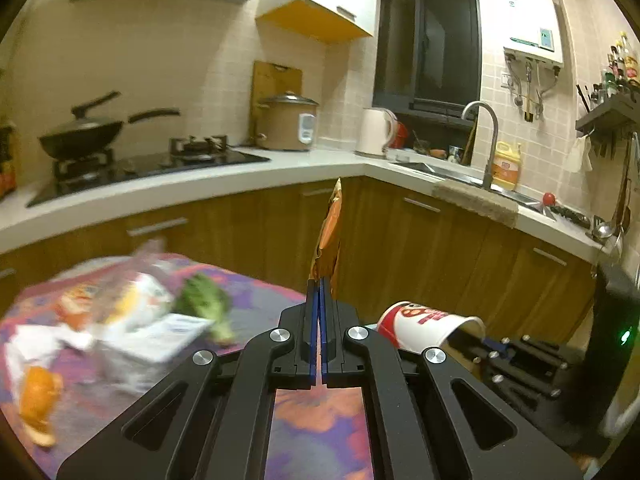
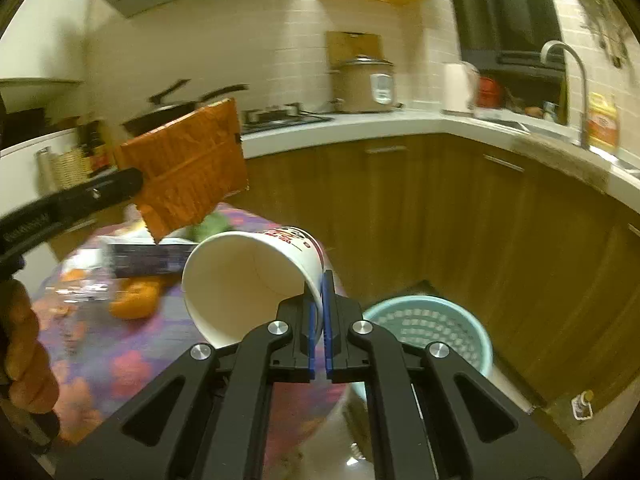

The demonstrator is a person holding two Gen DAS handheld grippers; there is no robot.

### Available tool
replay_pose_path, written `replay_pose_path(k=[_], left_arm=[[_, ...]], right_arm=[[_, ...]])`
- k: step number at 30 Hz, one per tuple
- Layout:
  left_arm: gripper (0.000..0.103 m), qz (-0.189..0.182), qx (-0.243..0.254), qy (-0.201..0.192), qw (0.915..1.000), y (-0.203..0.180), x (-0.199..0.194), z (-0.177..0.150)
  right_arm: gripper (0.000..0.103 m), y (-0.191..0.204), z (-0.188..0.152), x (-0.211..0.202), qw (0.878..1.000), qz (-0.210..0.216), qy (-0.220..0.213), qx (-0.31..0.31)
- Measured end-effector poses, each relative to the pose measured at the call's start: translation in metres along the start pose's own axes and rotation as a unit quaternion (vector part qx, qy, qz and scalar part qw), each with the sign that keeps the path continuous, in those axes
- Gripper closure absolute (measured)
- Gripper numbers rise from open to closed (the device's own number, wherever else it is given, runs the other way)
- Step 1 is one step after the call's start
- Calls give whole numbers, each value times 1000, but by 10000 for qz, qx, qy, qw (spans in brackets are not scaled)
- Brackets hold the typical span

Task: Collect trash
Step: 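Carry the cup and wrapper over the blue basket with both grippers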

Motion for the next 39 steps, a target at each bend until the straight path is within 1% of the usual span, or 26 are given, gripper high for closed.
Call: replay_pose_path(k=[5, 8, 12, 14, 16, 20, 22, 23, 26, 29, 32, 39], left_arm=[[103, -6, -115, 234, 9997, -40, 41, -17], [103, 15, -161, 453, 9988, -63, 68, -37], [103, 53, -99, 771, 9970, -94, 105, -76], [103, 112, -31, 848, 9963, -104, 121, -91], [103, 196, -77, 1029, 9945, -111, 142, -114], [103, 347, -103, 1459, 9886, -115, 179, -159], [103, 413, -129, 1632, 9856, -114, 193, -176], [103, 439, -169, 1787, 9828, -112, 201, -189], [103, 497, -263, 2055, 9771, -110, 216, -215], [103, 573, -204, 2268, 9720, -106, 231, -243], [103, 612, -222, 2396, 9687, -101, 242, -258], [103, 565, -159, 2533, 9656, -102, 254, -271]], right_arm=[[102, -62, -22, 29, 9989, -369, 239, 175], [102, -96, -40, 51, 9970, -534, 456, 315], [102, -137, -71, 77, 9935, -702, 728, 517], [102, -155, -87, 91, 9917, -777, 843, 589], [102, -168, -102, 104, 9901, -810, 950, 642], [102, -185, -127, 131, 9873, -851, 1175, 643], [102, -193, -137, 144, 9858, -851, 1291, 649], [102, -195, -143, 150, 9850, -859, 1350, 653], [102, -208, -163, 172, 9813, -903, 1558, 679], [102, -214, -178, 184, 9782, -934, 1711, 711], [102, -217, -184, 191, 9771, -954, 1782, 667], [101, -217, -195, 200, 9743, -893, 1958, 664]])
Point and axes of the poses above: each gripper's, at about its wrist camera, not at the fingertips, and x roughly the way its jaws point, y to its left, z to its top, the point moved 9 cm from there along x, roughly the way its jaws point, and after that the axes turned 4 degrees about -y, right-handed, at the moved point
